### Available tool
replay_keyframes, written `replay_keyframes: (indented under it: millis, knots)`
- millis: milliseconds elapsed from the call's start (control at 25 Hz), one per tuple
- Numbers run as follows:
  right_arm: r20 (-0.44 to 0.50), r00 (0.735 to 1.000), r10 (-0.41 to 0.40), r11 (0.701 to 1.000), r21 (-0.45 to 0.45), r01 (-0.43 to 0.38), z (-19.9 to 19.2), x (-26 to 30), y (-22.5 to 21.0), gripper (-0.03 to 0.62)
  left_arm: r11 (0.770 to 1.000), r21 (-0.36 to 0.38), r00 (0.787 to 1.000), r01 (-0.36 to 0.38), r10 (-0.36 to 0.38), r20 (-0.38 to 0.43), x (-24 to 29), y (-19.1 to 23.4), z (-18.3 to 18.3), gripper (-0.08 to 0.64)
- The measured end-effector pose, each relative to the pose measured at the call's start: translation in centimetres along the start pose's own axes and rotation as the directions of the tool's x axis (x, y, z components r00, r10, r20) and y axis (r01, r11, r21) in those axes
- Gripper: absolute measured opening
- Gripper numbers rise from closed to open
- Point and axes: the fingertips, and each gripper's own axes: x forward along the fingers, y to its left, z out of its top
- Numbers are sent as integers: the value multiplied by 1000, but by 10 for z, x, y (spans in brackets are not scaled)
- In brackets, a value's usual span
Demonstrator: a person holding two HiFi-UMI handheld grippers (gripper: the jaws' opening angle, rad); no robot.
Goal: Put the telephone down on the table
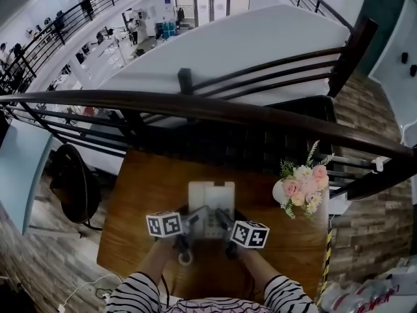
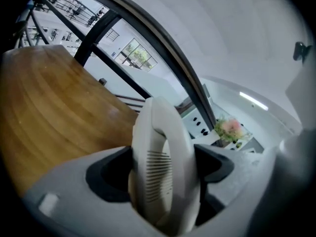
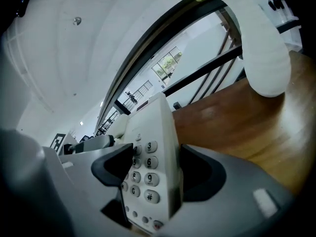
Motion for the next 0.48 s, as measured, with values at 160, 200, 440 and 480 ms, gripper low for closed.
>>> replay_keyframes:
  millis: [160,200,440,480]
  knots:
    - [-1,1000,-10,1000,10,10,7,15,-8,301,1000,-4,1000,6,-7,-6,13,11,9,393]
    - [-2,1000,-12,1000,11,12,9,18,-9,301,1000,-2,1000,6,-6,-9,15,14,11,393]
    - [-8,1000,-17,1000,20,18,15,32,-11,300,1000,-14,1000,25,-25,-17,23,21,21,393]
    - [-11,1000,-21,999,24,21,14,33,-12,299,1000,-16,999,23,-23,-22,24,23,21,393]
